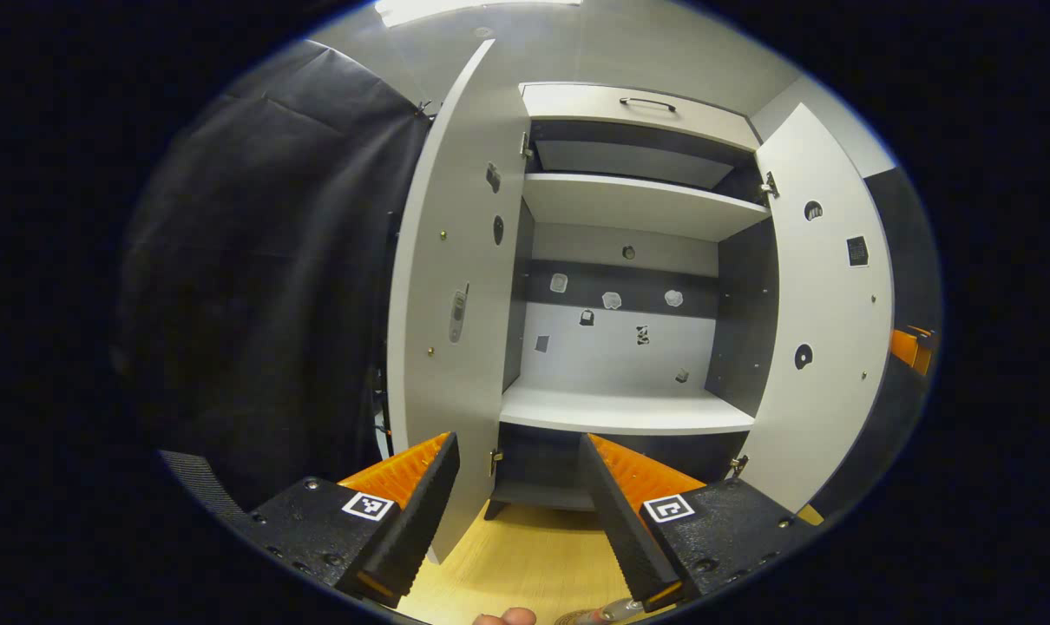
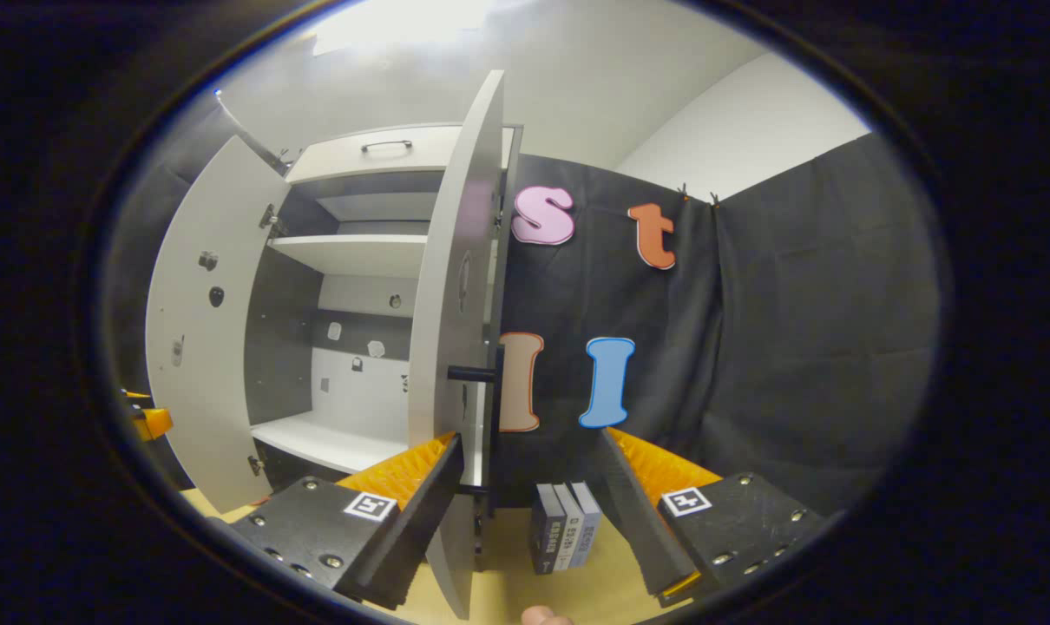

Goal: Grasp the bottle in the cabinet with the left hand and place it on the coaster, then close the right door with the right hand and the left door with the left hand.

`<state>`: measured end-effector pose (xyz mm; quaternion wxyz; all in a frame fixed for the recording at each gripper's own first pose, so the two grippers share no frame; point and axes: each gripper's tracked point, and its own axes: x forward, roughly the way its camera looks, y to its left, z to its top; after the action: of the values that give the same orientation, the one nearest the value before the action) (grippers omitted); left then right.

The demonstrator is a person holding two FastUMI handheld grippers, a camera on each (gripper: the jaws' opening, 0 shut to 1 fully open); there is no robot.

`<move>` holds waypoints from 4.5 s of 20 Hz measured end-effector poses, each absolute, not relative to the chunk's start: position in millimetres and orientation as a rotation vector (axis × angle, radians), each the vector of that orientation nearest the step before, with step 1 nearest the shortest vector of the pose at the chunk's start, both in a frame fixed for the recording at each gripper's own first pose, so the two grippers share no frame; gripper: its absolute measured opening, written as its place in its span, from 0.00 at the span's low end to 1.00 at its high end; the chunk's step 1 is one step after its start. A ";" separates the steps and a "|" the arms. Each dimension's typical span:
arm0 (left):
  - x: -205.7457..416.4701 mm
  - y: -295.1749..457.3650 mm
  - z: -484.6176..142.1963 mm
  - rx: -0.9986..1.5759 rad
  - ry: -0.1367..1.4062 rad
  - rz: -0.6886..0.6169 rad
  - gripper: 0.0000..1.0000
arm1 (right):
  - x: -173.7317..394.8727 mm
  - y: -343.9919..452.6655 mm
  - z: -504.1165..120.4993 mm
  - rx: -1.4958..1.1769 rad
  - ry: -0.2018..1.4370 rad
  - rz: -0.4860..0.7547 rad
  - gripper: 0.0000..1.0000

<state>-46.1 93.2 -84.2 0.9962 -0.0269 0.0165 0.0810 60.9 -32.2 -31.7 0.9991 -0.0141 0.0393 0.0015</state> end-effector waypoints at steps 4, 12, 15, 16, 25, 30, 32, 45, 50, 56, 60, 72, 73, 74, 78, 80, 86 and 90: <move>-51.2 114.0 -79.0 -0.060 0.019 0.203 0.89 | 61.9 -5.2 -31.0 -0.015 0.077 0.056 0.93; -68.2 150.0 -80.6 -0.049 0.022 0.278 0.89 | 69.3 38.4 -31.6 -0.003 0.078 0.131 0.93; -72.2 164.6 -82.1 -0.050 0.025 0.302 0.89 | 71.5 51.7 -30.8 0.002 0.077 0.147 0.93; -72.8 168.6 -82.6 -0.048 0.027 0.310 0.89 | 73.2 56.4 -31.1 0.004 0.077 0.151 0.93; -68.5 191.8 -92.7 -0.046 0.052 0.337 0.89 | 80.2 111.3 -28.7 0.059 0.075 0.247 0.93; -64.4 204.9 -94.0 -0.047 0.054 0.352 0.89 | 82.4 134.7 -22.8 0.083 0.056 0.290 0.95; -63.6 208.6 -94.4 -0.050 0.053 0.356 0.89 | 83.6 140.2 -24.4 0.082 0.060 0.298 0.93; -53.9 218.1 -109.6 -0.061 0.087 0.368 0.89 | 83.4 146.3 -35.3 0.066 0.076 0.306 0.93; -50.5 223.9 -111.3 -0.070 0.089 0.382 0.89 | 84.3 145.5 -36.6 0.060 0.074 0.302 0.93; -47.1 235.0 -114.3 -0.075 0.096 0.403 0.89 | 86.1 142.5 -38.0 0.063 0.071 0.291 0.93; -41.9 243.5 -116.1 -0.072 0.105 0.417 0.89 | 85.5 138.2 -37.9 0.060 0.068 0.279 0.93; -16.8 270.1 -126.5 -0.016 0.134 0.426 0.89 | 81.7 120.8 -41.6 0.049 0.072 0.236 0.93; -15.2 269.8 -128.1 -0.009 0.139 0.420 0.89 | 81.1 118.4 -41.9 0.047 0.074 0.232 0.93; -12.6 268.5 -129.5 -0.005 0.144 0.411 0.89 | 80.6 116.4 -42.3 0.045 0.075 0.228 0.95; -6.3 259.2 -134.2 0.008 0.162 0.386 0.89 | 75.8 106.5 -43.0 0.031 0.078 0.209 0.95; -4.6 259.1 -134.3 -0.001 0.159 0.377 0.86 | 73.2 97.2 -43.7 0.020 0.078 0.192 0.93; -0.9 225.1 -137.4 -0.049 0.184 0.269 0.86 | 68.0 69.6 -42.2 0.016 0.083 0.151 0.93; 6.1 166.7 -141.9 -0.055 0.198 0.134 0.85 | 65.4 58.9 -44.3 0.027 0.093 0.145 0.93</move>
<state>6.1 166.7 -141.9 0.9925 -0.0276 0.0990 0.0669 65.4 58.9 -44.3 0.9962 0.0134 0.0464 0.0725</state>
